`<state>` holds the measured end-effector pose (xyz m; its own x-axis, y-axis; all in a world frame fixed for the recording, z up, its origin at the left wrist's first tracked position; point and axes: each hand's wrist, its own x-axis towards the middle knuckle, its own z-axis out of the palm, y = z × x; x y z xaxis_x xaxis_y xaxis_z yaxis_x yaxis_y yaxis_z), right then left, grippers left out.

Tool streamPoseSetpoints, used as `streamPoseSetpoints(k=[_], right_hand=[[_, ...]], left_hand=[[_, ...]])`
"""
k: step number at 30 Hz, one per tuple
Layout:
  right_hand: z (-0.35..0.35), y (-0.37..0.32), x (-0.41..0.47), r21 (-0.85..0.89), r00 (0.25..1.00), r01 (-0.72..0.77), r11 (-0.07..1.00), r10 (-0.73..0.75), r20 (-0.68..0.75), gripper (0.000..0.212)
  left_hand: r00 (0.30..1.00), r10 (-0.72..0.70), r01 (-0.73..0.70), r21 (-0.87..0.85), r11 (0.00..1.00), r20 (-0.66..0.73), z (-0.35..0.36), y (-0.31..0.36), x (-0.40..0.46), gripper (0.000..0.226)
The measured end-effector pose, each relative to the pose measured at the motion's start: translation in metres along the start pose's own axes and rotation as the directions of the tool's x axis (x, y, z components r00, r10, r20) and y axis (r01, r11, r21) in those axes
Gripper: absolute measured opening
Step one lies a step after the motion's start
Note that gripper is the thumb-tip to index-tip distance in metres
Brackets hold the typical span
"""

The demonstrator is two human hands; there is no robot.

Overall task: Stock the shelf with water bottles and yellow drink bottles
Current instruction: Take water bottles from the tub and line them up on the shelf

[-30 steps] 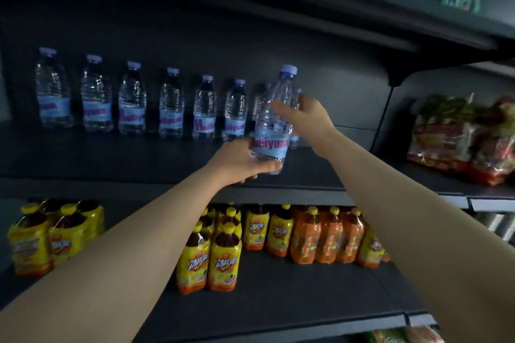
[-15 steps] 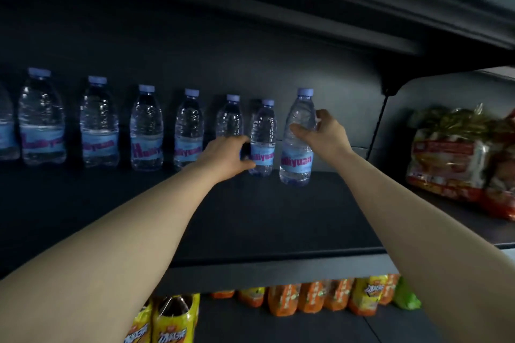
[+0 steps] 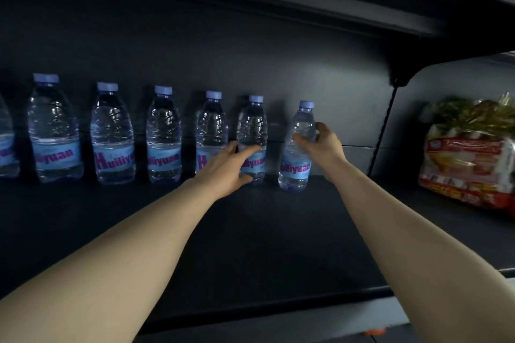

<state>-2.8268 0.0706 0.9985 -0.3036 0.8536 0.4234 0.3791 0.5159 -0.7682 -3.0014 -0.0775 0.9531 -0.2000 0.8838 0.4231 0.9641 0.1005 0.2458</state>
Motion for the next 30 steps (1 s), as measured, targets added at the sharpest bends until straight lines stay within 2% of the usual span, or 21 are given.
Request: streamPoseSetpoints(k=[7, 13, 16, 20, 24, 30], right_hand=[[0.017, 0.004, 0.015, 0.067, 1.000, 0.012, 0.998, -0.013, 0.015, 0.047], [0.027, 0.004, 0.020, 0.092, 0.994, 0.041, 0.995, -0.049, 0.094, 0.038], [0.030, 0.005, 0.020, 0.104, 0.991, 0.028, 0.994, -0.041, 0.130, 0.042], [0.030, 0.008, 0.011, 0.000, 0.993, 0.078, 0.997, -0.077, 0.094, 0.071], [0.032, 0.009, 0.009, -0.071, 0.997, 0.070, 0.995, -0.068, 0.038, 0.065], [0.035, 0.007, 0.009, -0.109, 0.995, 0.070, 0.992, -0.062, 0.078, 0.057]], left_hand=[[1.000, 0.015, -0.015, 0.009, 1.000, 0.005, 0.005, -0.002, 0.010, 0.075], [1.000, 0.029, -0.029, 0.029, 0.999, 0.010, 0.005, -0.005, 0.010, 0.074], [1.000, 0.026, -0.026, 0.029, 0.999, 0.014, 0.006, -0.006, 0.010, 0.076], [1.000, 0.028, -0.028, 0.021, 0.999, 0.014, 0.006, -0.006, 0.010, 0.077], [0.999, 0.029, -0.029, 0.013, 0.999, 0.013, 0.005, -0.006, 0.011, 0.077], [0.999, 0.032, -0.032, 0.000, 0.999, 0.015, 0.004, -0.007, 0.010, 0.076]])
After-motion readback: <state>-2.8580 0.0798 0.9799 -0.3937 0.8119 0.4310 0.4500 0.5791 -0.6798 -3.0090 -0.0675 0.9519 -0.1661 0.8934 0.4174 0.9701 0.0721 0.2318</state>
